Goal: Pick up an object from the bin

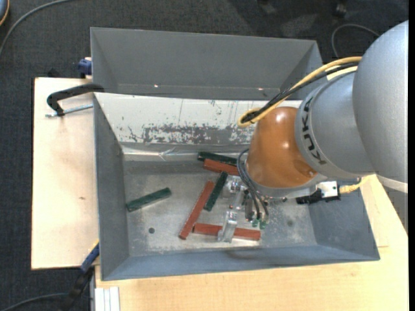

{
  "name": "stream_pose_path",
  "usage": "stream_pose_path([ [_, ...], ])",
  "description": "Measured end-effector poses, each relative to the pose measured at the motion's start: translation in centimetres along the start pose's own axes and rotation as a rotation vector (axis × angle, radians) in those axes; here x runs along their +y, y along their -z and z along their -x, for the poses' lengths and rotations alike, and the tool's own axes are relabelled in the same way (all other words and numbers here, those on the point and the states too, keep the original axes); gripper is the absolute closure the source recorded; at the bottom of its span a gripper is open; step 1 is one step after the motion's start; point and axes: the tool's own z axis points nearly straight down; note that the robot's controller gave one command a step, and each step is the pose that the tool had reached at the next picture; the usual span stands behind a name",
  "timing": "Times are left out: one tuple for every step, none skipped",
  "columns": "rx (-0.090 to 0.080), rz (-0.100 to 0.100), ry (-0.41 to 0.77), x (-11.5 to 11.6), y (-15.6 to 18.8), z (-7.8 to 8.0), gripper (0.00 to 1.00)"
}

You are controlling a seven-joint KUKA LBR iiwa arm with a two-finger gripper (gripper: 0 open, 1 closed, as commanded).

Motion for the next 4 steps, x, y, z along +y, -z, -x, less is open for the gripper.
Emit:
stream_pose_path([
  [0.0,0.0,-0.185,6.2,0.0,-1.7,0.0],
  [-0.002,-0.001,-0.187,6.0,0.1,-1.5,1.0],
  [-0.002,-0.001,-0.18,9.9,0.1,3.3,1.0],
  [0.0,-0.002,-0.181,9.8,0.0,3.2,0.0],
])
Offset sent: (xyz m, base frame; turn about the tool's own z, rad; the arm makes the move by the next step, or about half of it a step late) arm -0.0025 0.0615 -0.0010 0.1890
